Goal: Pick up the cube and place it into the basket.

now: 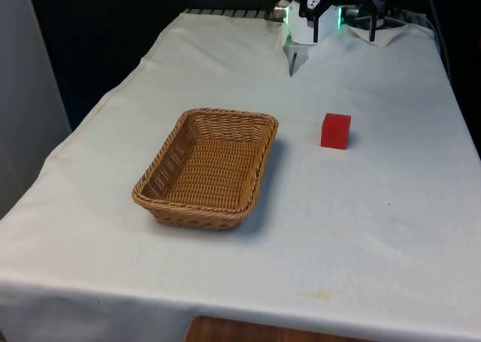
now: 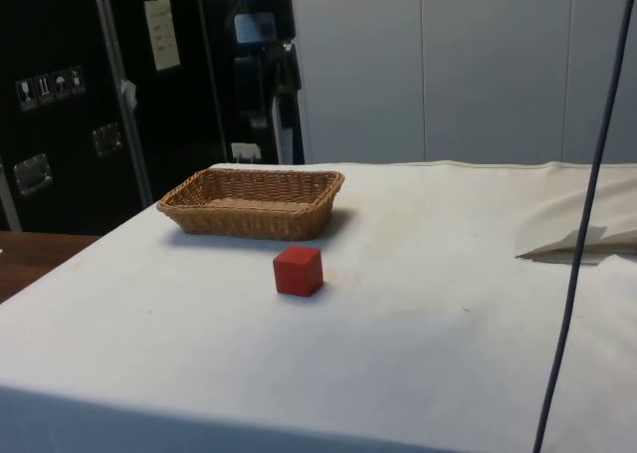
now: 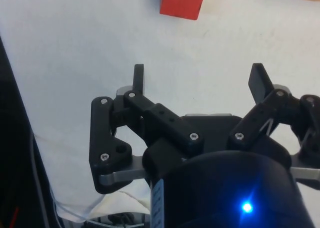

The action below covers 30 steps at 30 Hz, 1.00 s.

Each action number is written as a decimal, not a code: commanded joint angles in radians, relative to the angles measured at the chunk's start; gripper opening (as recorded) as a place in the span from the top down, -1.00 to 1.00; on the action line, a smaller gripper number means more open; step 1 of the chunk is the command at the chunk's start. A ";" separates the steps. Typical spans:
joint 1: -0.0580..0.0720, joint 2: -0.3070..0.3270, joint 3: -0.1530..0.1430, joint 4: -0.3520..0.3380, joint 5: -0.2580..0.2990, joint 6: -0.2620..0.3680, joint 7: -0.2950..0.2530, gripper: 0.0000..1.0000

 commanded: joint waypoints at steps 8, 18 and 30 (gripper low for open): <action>-0.001 0.021 0.001 0.000 0.013 0.016 -0.004 -1.00; -0.004 0.054 0.000 -0.006 0.049 0.040 -0.004 -1.00; -0.004 0.087 0.002 -0.010 0.067 0.058 0.028 -1.00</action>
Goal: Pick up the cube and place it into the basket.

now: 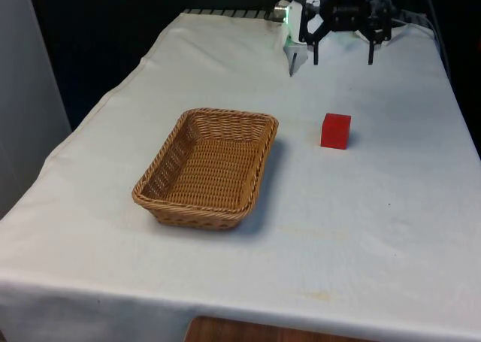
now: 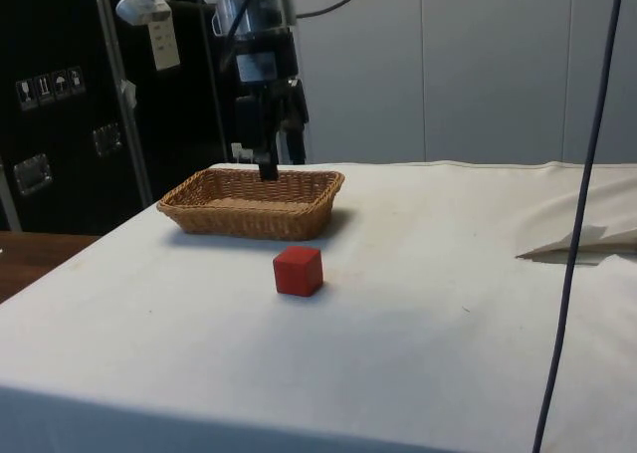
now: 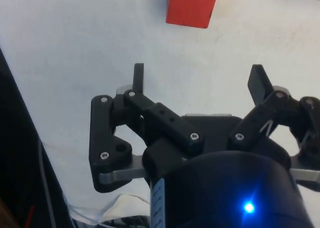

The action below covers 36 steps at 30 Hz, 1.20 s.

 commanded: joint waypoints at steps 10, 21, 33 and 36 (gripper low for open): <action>0.000 0.010 0.015 -0.009 0.000 0.015 0.029 -1.00; 0.004 0.045 0.035 -0.011 -0.016 0.051 0.075 -1.00; 0.006 0.105 0.052 -0.011 -0.025 0.105 0.125 -1.00; 0.007 0.117 0.056 -0.012 -0.035 0.122 0.144 -1.00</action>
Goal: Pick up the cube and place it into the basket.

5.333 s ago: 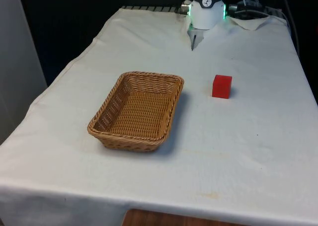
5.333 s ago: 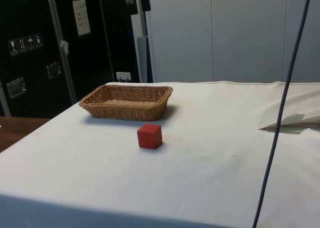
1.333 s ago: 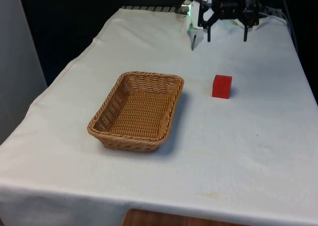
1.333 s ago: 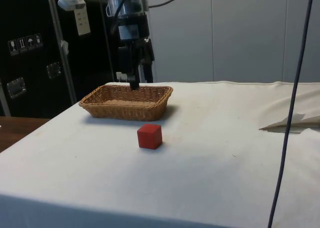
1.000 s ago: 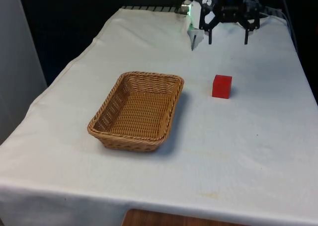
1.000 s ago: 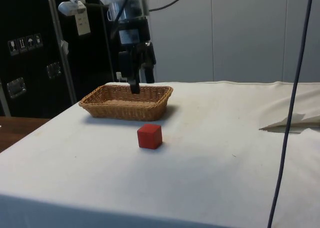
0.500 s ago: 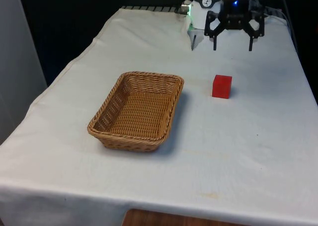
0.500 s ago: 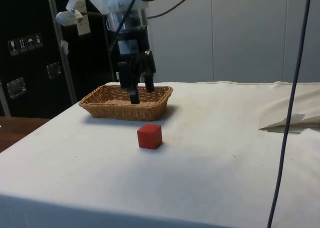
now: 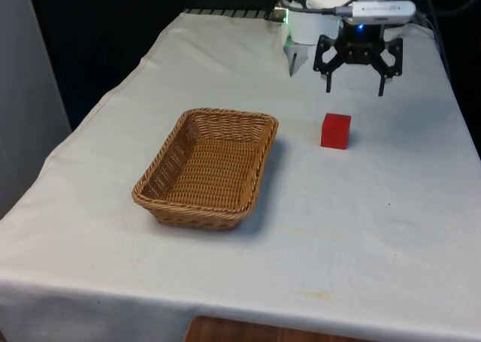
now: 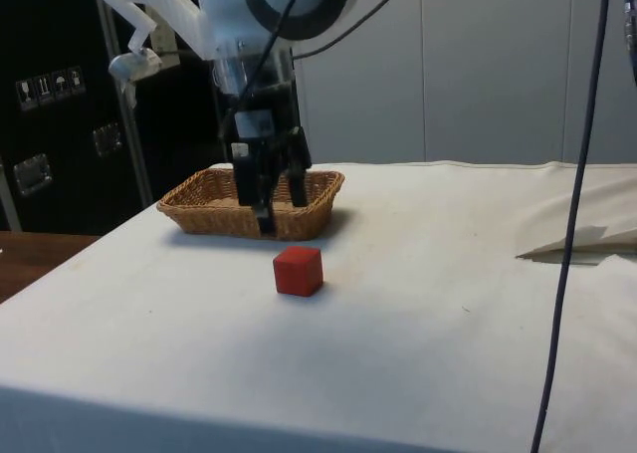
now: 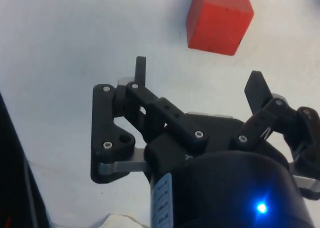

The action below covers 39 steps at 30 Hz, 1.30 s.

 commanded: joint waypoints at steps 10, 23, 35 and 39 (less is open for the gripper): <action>0.004 0.032 0.012 -0.015 -0.050 0.077 0.076 -1.00; -0.003 0.046 0.019 -0.030 -0.041 0.111 0.057 -1.00; -0.011 0.082 0.015 -0.038 -0.044 0.170 0.046 -1.00; -0.027 0.106 0.021 -0.048 -0.030 0.228 0.020 -1.00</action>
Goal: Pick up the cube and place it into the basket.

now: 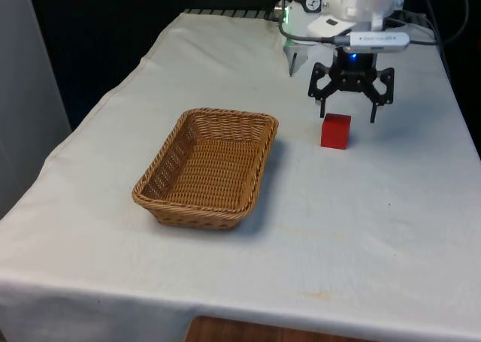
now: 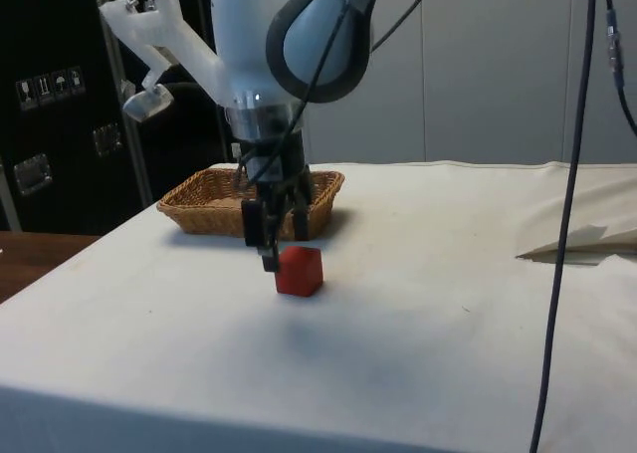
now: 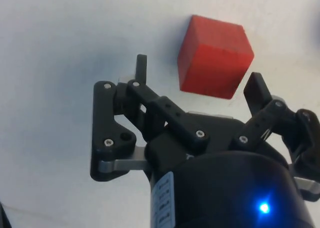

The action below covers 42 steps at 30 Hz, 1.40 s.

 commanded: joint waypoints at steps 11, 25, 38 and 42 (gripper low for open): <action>-0.021 0.014 -0.012 -0.017 0.010 0.046 -0.053 -1.00; -0.019 0.019 -0.032 -0.018 0.002 0.034 -0.070 -1.00; -0.020 0.041 -0.014 -0.011 0.011 0.048 -0.065 -1.00; -0.025 0.059 -0.010 -0.002 0.017 0.054 -0.070 -1.00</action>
